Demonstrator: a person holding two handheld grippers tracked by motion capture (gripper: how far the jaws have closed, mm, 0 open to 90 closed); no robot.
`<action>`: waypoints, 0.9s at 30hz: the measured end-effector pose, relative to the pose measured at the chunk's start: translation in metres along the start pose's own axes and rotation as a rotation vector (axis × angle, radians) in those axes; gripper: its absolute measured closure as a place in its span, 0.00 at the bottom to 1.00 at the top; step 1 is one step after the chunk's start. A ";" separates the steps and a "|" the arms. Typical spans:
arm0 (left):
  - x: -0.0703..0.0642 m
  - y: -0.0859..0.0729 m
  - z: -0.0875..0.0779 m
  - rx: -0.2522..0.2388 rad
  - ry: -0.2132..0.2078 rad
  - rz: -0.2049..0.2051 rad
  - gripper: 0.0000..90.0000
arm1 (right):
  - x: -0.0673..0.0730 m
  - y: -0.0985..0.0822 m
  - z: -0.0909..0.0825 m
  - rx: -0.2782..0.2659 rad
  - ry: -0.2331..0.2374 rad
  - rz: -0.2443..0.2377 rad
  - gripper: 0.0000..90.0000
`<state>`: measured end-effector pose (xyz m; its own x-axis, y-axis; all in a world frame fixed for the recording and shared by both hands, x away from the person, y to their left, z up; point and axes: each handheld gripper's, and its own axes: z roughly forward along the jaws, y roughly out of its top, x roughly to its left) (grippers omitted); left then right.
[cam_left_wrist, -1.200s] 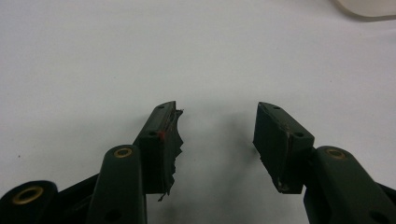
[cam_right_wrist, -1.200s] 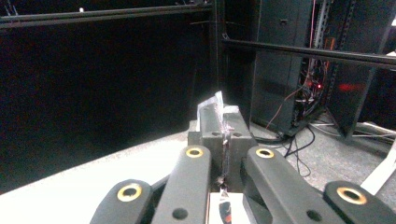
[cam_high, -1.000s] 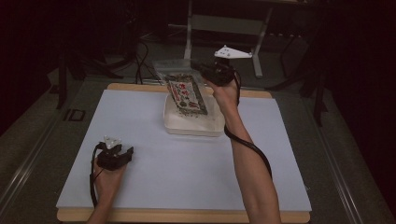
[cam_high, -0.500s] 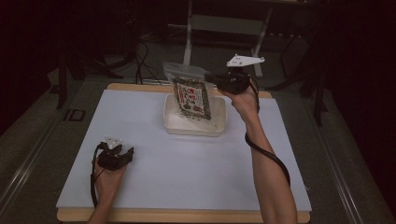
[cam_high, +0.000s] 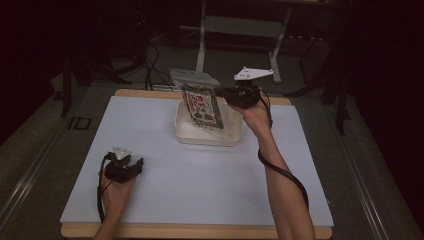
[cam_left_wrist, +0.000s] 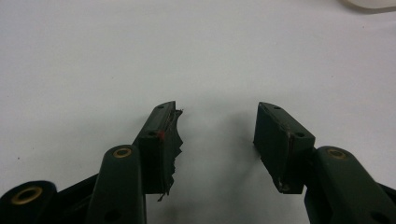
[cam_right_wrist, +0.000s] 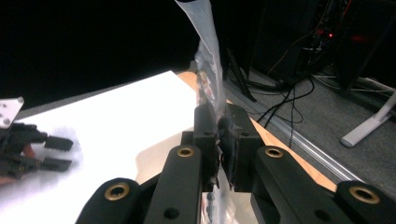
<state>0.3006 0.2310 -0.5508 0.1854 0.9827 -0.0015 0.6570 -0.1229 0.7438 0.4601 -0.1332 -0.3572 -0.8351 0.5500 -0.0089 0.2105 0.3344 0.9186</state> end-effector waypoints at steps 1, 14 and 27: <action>0.000 0.000 0.000 0.000 0.000 0.001 0.55 | 0.001 0.000 0.002 -0.009 0.002 0.013 0.94; -0.001 0.000 0.000 0.003 0.002 0.003 0.55 | -0.007 -0.023 -0.009 -0.047 0.029 0.064 0.93; -0.001 0.000 0.000 0.002 0.004 0.001 0.55 | -0.017 -0.048 -0.021 -0.006 0.006 0.081 0.93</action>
<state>0.3007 0.2301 -0.5510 0.1829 0.9831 0.0017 0.6584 -0.1238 0.7424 0.4531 -0.1749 -0.3929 -0.8187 0.5701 0.0679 0.2745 0.2848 0.9184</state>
